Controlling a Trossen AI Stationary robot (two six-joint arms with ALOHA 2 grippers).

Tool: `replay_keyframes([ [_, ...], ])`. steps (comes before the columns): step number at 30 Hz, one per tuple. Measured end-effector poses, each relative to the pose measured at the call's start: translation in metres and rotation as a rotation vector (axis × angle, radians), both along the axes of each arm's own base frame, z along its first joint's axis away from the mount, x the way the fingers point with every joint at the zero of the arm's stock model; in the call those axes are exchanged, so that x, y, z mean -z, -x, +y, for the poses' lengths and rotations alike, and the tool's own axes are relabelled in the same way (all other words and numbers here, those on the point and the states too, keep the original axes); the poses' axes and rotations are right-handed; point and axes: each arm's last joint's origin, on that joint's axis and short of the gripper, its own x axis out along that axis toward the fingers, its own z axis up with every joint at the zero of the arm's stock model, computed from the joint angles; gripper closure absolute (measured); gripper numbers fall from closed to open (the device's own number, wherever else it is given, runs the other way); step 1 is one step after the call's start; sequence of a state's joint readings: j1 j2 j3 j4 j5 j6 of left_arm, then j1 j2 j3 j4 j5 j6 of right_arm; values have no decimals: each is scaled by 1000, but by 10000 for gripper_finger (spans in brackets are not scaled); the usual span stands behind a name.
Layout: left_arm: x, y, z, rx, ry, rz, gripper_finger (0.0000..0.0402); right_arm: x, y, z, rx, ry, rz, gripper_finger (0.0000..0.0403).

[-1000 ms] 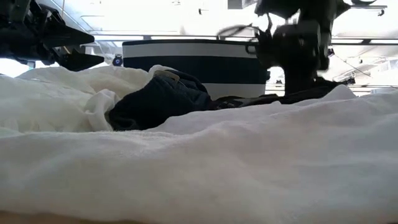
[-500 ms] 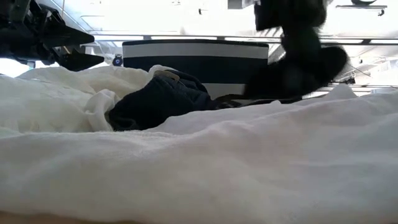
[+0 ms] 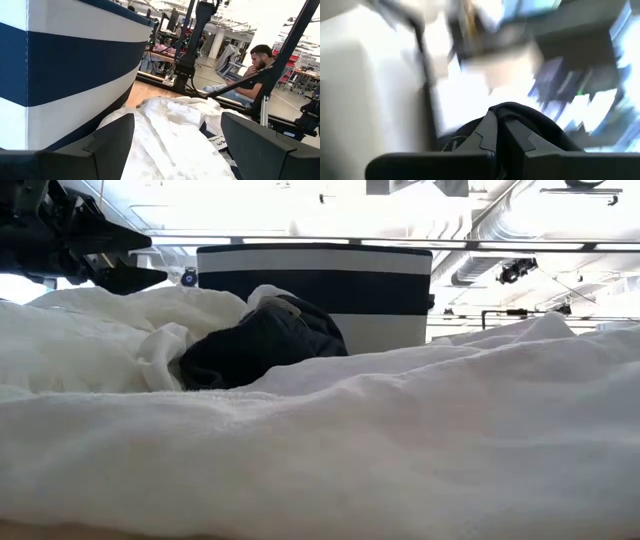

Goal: Sort clothes
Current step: Put the black boxer into the blue bin

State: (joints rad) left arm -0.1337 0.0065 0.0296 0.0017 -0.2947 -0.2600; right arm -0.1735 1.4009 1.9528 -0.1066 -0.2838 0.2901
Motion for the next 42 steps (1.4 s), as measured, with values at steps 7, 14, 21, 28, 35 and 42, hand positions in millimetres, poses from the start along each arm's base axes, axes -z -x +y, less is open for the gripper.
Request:
replay_keyframes([
  [7, 0, 0, 0, 0, 1, 0, 106, -24, -9, -60, 448, 43, -83, 401],
  [14, 0, 0, 0, 0, 3, 0, 106, 20, -42, -106, 501, -93, 269, 401],
  [21, 0, 0, 0, 1, 26, -4, 106, 69, -58, -115, 499, -189, 675, 402],
  [28, 0, 0, 0, 0, 26, -4, 106, 101, -69, -114, 468, -250, 924, 402],
  [35, 0, 0, 0, 1, 26, -4, 106, 149, -80, -128, 597, -215, 1276, 402],
  [42, 0, 0, 0, 1, 26, -4, 106, 204, -101, -143, 720, -185, 1609, 402],
])
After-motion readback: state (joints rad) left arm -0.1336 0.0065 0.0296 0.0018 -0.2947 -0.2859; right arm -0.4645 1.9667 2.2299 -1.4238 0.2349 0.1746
